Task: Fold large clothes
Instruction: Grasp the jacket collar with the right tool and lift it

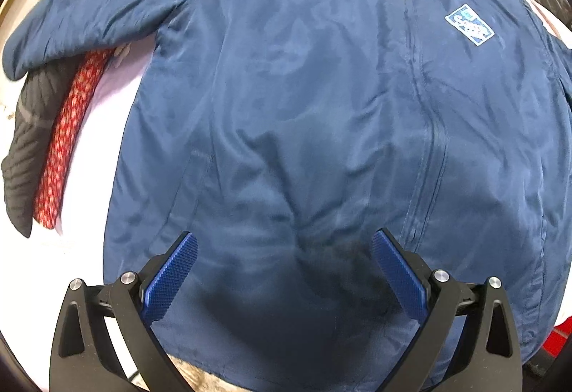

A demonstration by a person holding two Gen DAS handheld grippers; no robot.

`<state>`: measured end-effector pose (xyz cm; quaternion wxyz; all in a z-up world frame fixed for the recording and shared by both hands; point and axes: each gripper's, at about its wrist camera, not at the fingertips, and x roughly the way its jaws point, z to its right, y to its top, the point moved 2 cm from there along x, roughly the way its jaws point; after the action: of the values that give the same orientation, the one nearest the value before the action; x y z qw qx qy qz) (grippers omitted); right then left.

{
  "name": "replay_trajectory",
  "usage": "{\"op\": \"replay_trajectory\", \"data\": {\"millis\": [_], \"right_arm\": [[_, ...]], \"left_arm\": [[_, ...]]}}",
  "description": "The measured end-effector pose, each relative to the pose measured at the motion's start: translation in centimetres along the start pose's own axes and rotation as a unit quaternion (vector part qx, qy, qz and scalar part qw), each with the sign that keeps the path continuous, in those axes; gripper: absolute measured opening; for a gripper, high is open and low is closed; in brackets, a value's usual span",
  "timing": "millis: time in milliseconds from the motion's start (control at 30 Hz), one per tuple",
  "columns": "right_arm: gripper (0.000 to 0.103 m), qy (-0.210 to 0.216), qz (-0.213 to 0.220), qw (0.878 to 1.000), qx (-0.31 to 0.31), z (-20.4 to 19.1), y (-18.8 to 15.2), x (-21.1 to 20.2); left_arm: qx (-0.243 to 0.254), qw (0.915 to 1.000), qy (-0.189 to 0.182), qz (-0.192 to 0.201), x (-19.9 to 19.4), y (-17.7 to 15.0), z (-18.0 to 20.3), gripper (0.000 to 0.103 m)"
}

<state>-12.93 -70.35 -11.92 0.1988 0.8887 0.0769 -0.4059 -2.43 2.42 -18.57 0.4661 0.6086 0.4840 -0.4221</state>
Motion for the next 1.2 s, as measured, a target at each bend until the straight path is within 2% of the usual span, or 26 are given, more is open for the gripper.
{"op": "replay_trajectory", "data": {"millis": [33,67,233,367,500,600,733,800,867,900,1000,1100,1200], "right_arm": [[0.022,0.002,0.003,1.000,-0.010,-0.5,-0.2,-0.3],[0.015,0.003,0.007,1.000,-0.026,-1.2,-0.7,-0.7],[0.011,0.005,0.027,0.998,-0.052,-4.0,-2.3,-3.5],[0.011,0.017,0.051,0.994,-0.099,-8.1,-2.4,-6.7],[0.011,0.053,0.057,0.981,-0.176,-15.7,-3.2,-8.1],[0.011,0.091,0.031,0.969,-0.228,-22.0,-5.1,-6.4],[0.011,0.134,-0.056,0.929,-0.341,-32.0,-13.3,-1.2],[0.011,0.157,-0.113,0.897,-0.398,-36.9,-19.5,2.1],[0.011,0.175,-0.150,0.867,-0.442,-40.0,-24.9,4.0],[0.011,0.182,-0.171,0.848,-0.468,-41.9,-28.4,5.2],[0.011,0.188,-0.212,0.815,-0.505,-44.5,-35.2,7.6],[0.011,0.182,-0.256,0.792,-0.523,-46.0,-41.6,10.6],[0.011,0.167,-0.281,0.777,-0.537,-46.1,-45.8,12.6]], "left_arm": [[0.004,1.0000,0.000,0.005,-0.1,0.3,0.1,0.097],[0.006,1.0000,-0.001,0.008,-0.1,0.5,0.1,0.097],[-0.004,0.9995,-0.019,0.023,-0.4,2.1,-0.3,0.097],[-0.012,0.9982,-0.032,0.049,-1.5,3.7,-1.6,0.097],[-0.023,0.9967,-0.032,0.070,-2.0,5.0,-3.6,0.097],[-0.029,0.9955,-0.026,0.086,-2.2,5.6,-5.3,0.097],[-0.011,0.9945,0.003,0.104,-2.6,5.8,-6.7,0.097],[-0.008,0.9940,0.013,0.109,-2.7,5.6,-7.7,0.097],[-0.015,0.9941,0.014,0.107,-2.6,5.3,-8.7,0.097],[-0.024,0.9944,0.012,0.103,-2.4,4.9,-9.4,0.097],[-0.047,0.9949,0.013,0.088,-1.5,3.7,-11.3,0.097],[-0.050,0.9954,0.036,0.074,-0.4,2.3,-12.6,0.097],[-0.049,0.9958,0.049,0.060,0.5,1.0,-13.6,0.097]]}}
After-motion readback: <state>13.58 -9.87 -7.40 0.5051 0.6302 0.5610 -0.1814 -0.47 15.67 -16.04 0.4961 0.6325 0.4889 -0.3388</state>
